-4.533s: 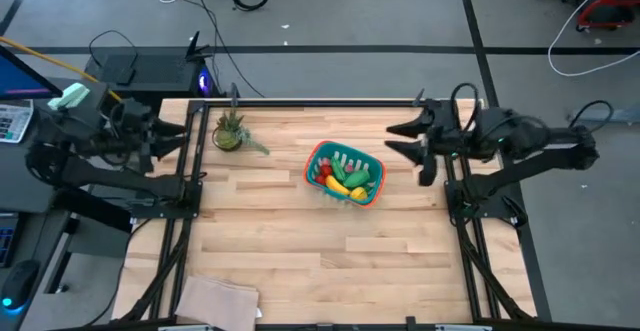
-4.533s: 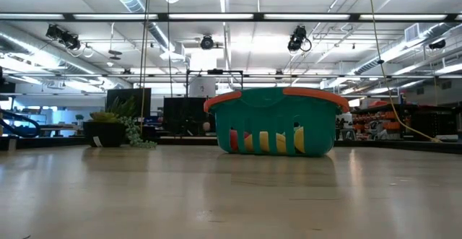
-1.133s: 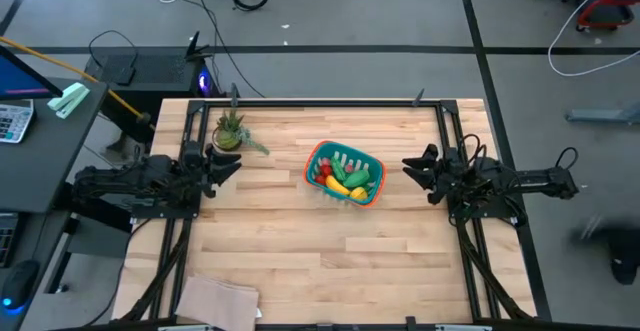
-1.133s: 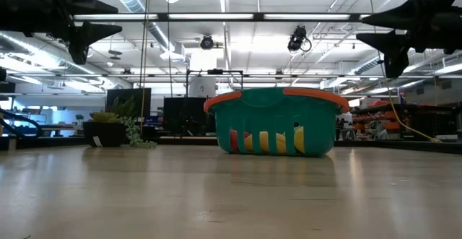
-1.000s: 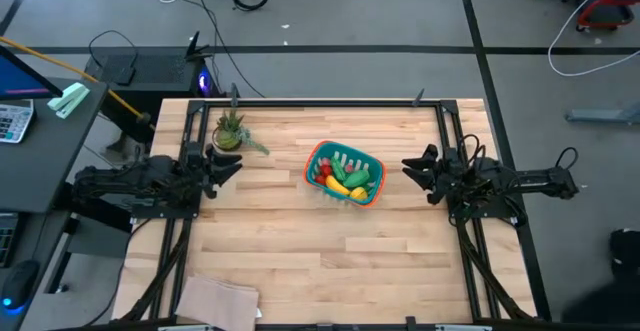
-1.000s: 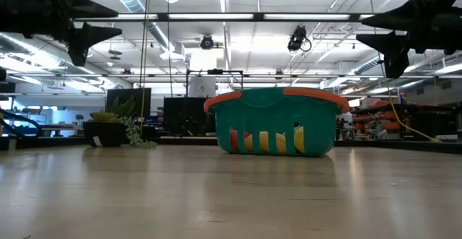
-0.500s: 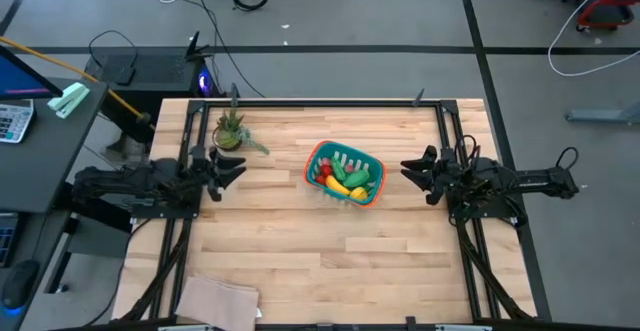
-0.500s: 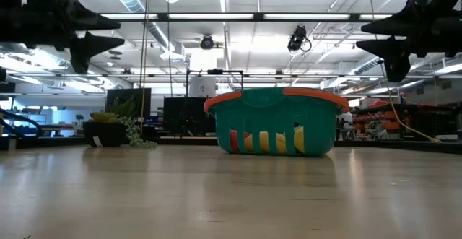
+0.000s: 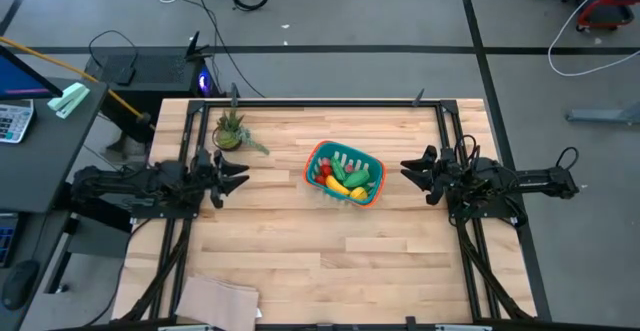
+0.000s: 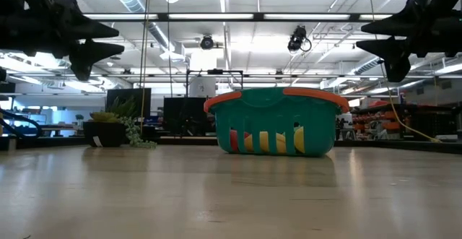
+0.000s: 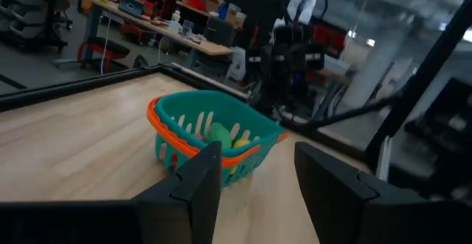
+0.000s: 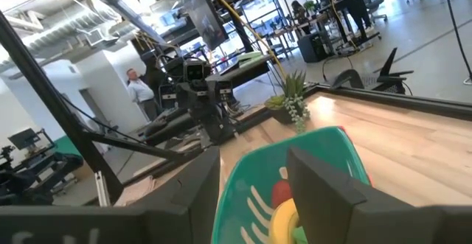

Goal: Pick and placing Produce into tupperware
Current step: Return to Home Position

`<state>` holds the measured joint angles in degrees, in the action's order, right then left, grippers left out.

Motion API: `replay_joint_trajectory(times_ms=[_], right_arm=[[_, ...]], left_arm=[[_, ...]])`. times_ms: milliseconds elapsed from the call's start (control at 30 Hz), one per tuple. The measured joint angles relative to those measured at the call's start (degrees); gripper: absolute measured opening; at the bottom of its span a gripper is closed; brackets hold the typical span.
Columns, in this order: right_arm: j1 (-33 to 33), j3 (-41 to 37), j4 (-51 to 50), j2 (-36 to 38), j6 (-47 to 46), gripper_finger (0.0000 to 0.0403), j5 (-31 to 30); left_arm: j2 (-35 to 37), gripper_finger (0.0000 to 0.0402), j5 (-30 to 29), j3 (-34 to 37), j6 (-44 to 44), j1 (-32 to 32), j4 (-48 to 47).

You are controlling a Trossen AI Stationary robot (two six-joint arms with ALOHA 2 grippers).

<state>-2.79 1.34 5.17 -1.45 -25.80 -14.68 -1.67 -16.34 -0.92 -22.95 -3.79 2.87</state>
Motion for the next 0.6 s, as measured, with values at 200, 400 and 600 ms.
replay_joint_trajectory(times_ms=[200,400,600], right_arm=[[0.0,0.1,0.0,0.0,0.0,0.0166,0.0],[0.0,0.1,0.0,0.0,0.0,0.0166,0.0],[0.0,0.1,0.0,0.0,0.0,0.0166,0.0]], left_arm=[[-0.2,0.018,0.2,0.0,1.1,0.0,0.1],[-0.2,0.0182,0.2,0.1,1.2,0.0,0.4],[-0.2,0.0177,0.2,0.1,1.1,0.0,0.4]])
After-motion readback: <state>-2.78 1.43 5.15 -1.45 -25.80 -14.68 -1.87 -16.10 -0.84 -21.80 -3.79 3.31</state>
